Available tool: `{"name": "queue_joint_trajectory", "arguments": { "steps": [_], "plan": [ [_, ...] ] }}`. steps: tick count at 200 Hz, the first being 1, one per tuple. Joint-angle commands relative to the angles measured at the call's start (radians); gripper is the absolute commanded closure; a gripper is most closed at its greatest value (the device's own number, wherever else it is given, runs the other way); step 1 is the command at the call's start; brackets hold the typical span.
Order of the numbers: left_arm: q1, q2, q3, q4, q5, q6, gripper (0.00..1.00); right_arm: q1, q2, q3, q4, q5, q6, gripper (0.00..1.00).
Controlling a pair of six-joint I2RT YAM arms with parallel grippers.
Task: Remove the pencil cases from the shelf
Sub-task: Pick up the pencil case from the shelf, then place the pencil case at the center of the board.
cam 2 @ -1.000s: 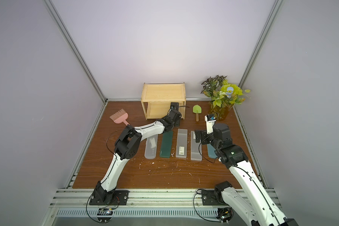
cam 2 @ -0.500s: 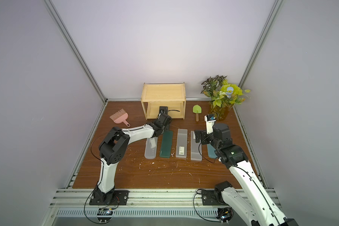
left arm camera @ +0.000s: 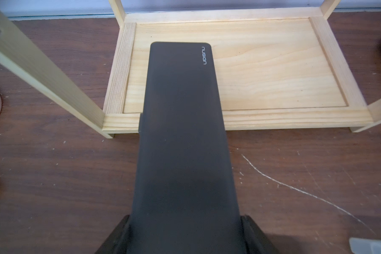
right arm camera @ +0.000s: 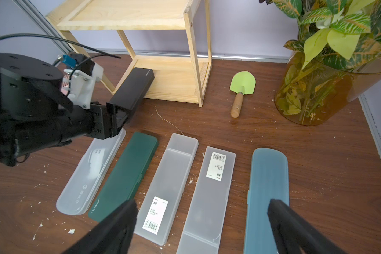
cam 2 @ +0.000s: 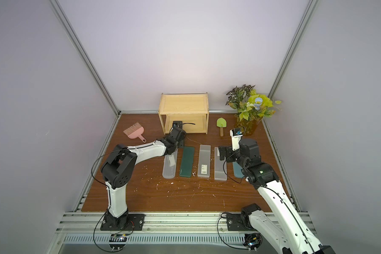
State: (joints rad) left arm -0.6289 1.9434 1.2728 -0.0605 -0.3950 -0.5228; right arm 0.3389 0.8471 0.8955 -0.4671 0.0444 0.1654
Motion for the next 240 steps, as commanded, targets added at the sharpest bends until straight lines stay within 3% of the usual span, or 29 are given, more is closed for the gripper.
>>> {"name": "queue_joint_trajectory", "arguments": {
  "steps": [1, 102, 199, 240],
  "plan": [
    [0.006, -0.086, -0.031, -0.022, -0.004, 0.015, 0.4, -0.003, -0.002, 0.033, 0.033, -0.016, 0.015, 0.0],
    [0.006, -0.418, -0.301, -0.081, -0.043, -0.017, 0.4, -0.003, 0.006, 0.01, 0.073, -0.057, 0.039, 0.0],
    [-0.03, -0.888, -0.613, -0.273, -0.022, -0.178, 0.4, -0.001, 0.016, -0.052, 0.161, -0.129, 0.096, 0.0],
    [-0.037, -0.999, -0.752, -0.306, 0.001, -0.26, 0.4, -0.001, 0.015, -0.047, 0.16, -0.131, 0.1, 0.01]
  ]
}}
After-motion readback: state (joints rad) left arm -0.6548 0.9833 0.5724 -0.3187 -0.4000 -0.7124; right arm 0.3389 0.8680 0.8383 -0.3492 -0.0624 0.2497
